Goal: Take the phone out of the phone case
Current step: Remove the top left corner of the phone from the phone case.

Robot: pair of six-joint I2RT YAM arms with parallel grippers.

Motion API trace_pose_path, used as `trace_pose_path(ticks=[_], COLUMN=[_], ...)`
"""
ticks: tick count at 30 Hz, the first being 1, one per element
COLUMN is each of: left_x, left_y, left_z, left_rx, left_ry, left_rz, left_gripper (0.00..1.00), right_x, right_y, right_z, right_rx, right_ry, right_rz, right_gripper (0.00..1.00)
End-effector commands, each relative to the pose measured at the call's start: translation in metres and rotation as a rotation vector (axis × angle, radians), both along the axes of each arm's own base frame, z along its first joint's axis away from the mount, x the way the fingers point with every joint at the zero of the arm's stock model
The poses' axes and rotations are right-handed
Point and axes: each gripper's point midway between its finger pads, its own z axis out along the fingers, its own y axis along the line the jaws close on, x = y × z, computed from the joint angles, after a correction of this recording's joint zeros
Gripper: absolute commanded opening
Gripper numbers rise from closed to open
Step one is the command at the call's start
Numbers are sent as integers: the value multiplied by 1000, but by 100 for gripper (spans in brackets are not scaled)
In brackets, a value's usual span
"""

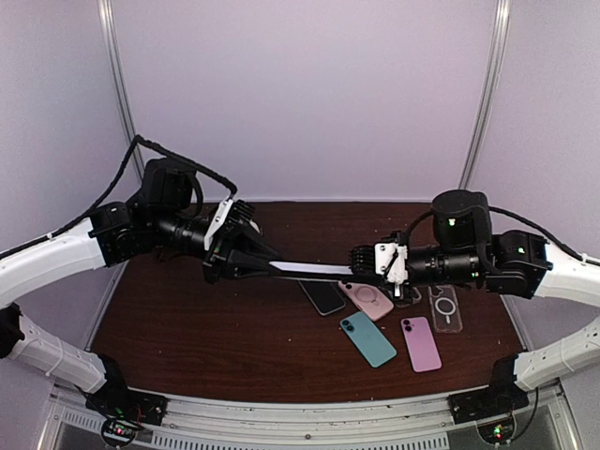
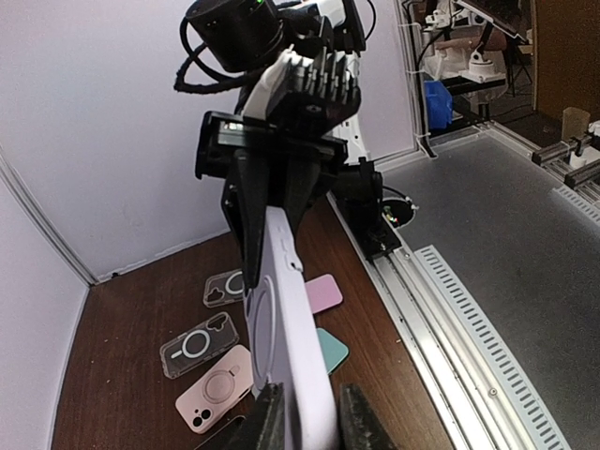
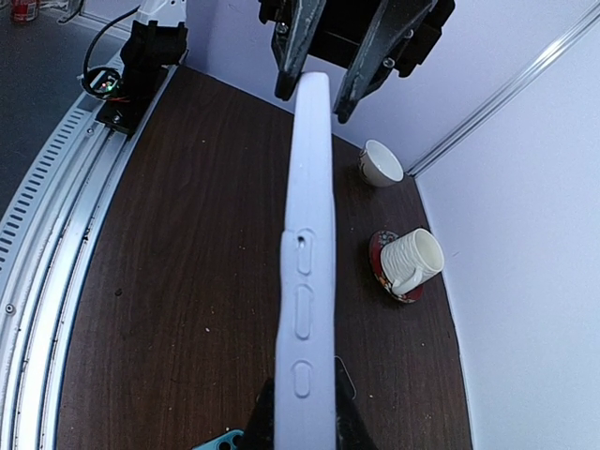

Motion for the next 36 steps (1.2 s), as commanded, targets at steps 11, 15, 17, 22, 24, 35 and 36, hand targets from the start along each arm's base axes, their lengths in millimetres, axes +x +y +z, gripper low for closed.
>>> trace_pose_path(ticks=[11,15,17,22,24,35,36], left_x=[-1,0,0,-2,-2,-10,-10], left_y=[-3,-5,-6,-8,-9,-14,-14], left_z=[0,-6,-9,-13,-16,-28,-28], left_rx=[17,32,39,53,61,101,104], left_ry=[-53,-43,-36,-13,-5,29,31], left_rz=[-14,-18,-21,-39,-46,-86,-87], left_gripper=[4,0,0,0,0,0,0], right_x=[-13,-12,-11,-12,-14,-14,-14], right_y=[7,7,6,6,5,1,1], right_z=[37,38,39,37,36,25,26], right_rx=[-8,-44,-57,-118,-139,-263,-262], right_ry=[-212,-276,-306,-371,-396,-494,-498], right_rz=[115,121,124,147,162,204,204], right_gripper=[0,0,0,0,0,0,0])
